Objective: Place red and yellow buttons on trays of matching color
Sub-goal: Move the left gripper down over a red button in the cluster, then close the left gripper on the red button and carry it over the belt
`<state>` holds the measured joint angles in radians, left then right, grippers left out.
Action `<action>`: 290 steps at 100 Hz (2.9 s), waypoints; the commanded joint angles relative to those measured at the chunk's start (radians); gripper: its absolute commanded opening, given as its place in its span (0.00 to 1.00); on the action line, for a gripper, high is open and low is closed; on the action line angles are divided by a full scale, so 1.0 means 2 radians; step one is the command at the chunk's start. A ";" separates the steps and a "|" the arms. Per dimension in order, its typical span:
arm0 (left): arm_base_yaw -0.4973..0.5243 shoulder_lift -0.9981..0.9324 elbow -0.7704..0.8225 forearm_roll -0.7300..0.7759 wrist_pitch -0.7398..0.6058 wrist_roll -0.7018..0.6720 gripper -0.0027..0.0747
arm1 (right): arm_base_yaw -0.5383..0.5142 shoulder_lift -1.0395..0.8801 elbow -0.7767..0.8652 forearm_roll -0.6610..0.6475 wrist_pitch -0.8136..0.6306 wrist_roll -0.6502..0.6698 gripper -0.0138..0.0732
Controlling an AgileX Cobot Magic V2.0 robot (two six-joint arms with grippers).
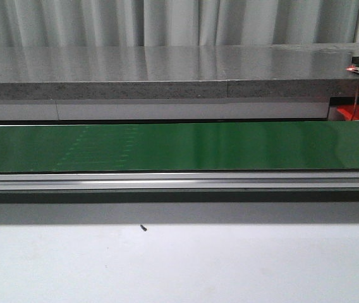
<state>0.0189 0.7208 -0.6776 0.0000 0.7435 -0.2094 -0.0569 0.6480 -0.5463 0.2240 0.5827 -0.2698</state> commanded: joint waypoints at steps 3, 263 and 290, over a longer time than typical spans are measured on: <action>0.020 0.018 -0.032 0.003 -0.035 -0.006 0.01 | 0.000 -0.002 -0.013 0.006 -0.028 -0.004 0.02; 0.246 0.544 -0.297 -0.095 -0.017 0.075 0.27 | 0.000 -0.002 -0.013 0.006 -0.028 -0.004 0.02; 0.246 0.464 -0.297 -0.095 -0.002 0.098 0.27 | 0.000 -0.002 -0.013 0.006 -0.028 -0.004 0.02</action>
<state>0.5088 1.7574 -1.2435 -0.1749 0.7553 -0.0278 -0.0569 0.6480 -0.5463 0.2240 0.5830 -0.2698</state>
